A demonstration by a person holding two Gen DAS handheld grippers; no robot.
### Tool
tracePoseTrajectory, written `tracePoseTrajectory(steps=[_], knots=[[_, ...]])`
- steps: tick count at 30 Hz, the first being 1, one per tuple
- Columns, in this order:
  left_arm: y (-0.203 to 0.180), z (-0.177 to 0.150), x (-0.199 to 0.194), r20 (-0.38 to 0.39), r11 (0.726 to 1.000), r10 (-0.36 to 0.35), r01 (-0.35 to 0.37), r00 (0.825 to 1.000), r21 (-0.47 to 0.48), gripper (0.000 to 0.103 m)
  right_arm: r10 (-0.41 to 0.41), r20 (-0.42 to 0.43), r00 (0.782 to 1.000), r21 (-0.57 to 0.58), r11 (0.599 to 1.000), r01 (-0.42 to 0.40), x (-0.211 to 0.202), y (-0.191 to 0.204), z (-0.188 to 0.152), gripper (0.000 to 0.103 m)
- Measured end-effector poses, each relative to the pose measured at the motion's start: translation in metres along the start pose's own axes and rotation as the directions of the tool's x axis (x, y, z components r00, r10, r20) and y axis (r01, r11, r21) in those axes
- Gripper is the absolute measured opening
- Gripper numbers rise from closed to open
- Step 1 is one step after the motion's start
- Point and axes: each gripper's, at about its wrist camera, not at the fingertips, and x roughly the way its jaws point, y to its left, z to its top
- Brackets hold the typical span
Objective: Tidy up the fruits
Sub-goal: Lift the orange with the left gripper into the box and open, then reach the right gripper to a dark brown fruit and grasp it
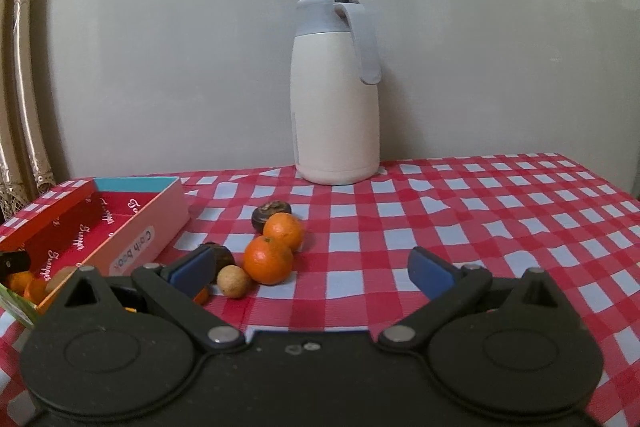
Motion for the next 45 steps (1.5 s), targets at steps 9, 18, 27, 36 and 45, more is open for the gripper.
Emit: tracePoseTrajectory(steps=[9, 18, 27, 36, 45], knots=[[-0.010, 0.000, -0.004, 0.012, 0.999, -0.001, 0.001, 1.000, 0.036, 0.035, -0.012, -0.010, 1.000, -0.007, 1.000, 0.012, -0.001, -0.007, 0.000, 0.103], [0.003, 0.001, -0.012, 0.056, 0.998, 0.043, -0.045, 0.998, 0.039, 0.080, 0.029, -0.017, 0.999, -0.055, 0.998, -0.030, 0.005, 0.014, 0.000, 0.103], [0.021, 0.000, -0.015, 0.066, 0.997, 0.069, -0.071, 0.995, 0.021, 0.084, 0.058, -0.018, 0.998, -0.141, 0.988, -0.060, 0.013, 0.041, -0.002, 0.103], [0.035, -0.001, -0.012, 0.055, 0.994, 0.102, -0.103, 0.993, 0.024, 0.085, 0.095, -0.032, 0.995, -0.176, 0.979, -0.099, 0.030, 0.062, -0.001, 0.102], [0.053, -0.003, -0.010, 0.048, 0.991, 0.132, -0.132, 0.990, 0.016, 0.085, 0.133, -0.062, 0.989, -0.197, 0.970, -0.142, 0.048, 0.082, 0.002, 0.082]])
